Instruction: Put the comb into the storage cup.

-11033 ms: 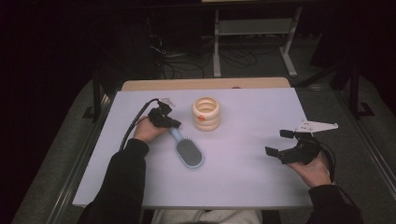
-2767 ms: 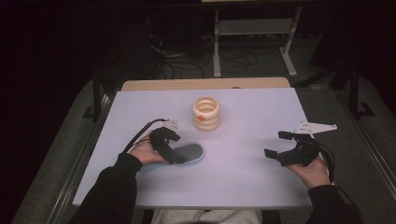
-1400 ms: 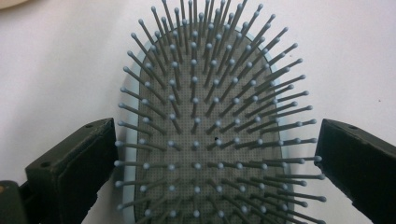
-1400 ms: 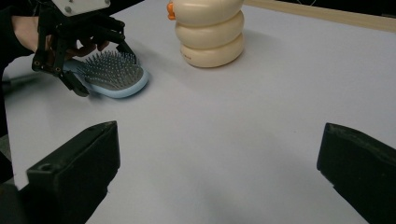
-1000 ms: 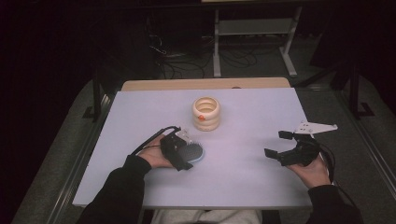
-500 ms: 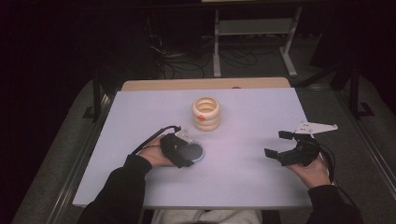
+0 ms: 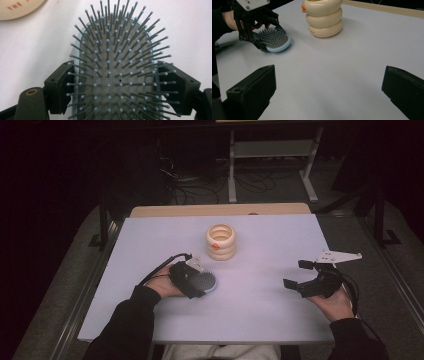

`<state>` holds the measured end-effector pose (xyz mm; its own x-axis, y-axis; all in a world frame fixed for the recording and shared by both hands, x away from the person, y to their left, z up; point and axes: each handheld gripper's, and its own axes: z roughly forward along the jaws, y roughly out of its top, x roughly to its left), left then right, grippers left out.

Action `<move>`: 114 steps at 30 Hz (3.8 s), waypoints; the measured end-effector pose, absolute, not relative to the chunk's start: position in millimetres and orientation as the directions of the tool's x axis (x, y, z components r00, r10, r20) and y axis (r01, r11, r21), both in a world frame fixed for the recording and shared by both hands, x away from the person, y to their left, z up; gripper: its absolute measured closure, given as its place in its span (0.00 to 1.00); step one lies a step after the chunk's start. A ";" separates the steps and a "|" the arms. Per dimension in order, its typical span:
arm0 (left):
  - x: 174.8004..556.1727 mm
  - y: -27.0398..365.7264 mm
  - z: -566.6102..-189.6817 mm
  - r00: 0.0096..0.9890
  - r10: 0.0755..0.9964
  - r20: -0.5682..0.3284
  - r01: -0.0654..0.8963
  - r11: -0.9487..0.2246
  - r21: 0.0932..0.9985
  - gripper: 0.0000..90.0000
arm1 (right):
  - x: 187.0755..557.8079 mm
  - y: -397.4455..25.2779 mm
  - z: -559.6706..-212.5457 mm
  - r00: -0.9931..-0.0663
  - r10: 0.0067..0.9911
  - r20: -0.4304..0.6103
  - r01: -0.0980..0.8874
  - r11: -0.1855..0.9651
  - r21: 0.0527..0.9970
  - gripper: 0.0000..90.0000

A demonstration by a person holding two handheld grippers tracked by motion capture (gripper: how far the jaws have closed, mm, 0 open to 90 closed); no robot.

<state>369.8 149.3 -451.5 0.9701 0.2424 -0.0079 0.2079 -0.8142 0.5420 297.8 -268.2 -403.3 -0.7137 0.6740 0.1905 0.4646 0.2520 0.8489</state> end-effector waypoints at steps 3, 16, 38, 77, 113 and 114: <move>370.0 151.8 -447.9 0.969 0.247 -0.012 0.212 -0.805 0.554 0.22 | 297.8 -268.4 -403.3 -0.714 0.674 0.191 0.463 0.250 0.850 0.00; 367.2 158.6 -433.7 0.968 0.252 -0.006 0.207 -0.777 0.595 0.22 | 298.4 -269.0 -403.8 -0.713 0.673 0.199 0.466 0.242 0.851 0.00; 369.4 181.4 -400.5 0.955 0.296 0.016 0.202 -0.690 0.695 0.22 | 298.1 -269.8 -403.2 -0.710 0.675 0.200 0.464 0.236 0.854 0.00; 377.9 203.0 -357.5 0.931 0.363 0.035 0.189 -0.564 0.804 0.22 | 297.8 -269.2 -403.2 -0.712 0.674 0.196 0.463 0.241 0.853 0.00; 398.6 195.2 -314.4 0.925 0.378 0.037 0.159 -0.474 0.866 0.22 | 297.4 -269.1 -402.7 -0.713 0.673 0.195 0.459 0.238 0.856 0.00; 399.8 194.5 -313.9 0.924 0.381 0.038 0.159 -0.473 0.867 0.22 | 297.4 -269.0 -402.8 -0.713 0.673 0.195 0.459 0.238 0.856 0.00</move>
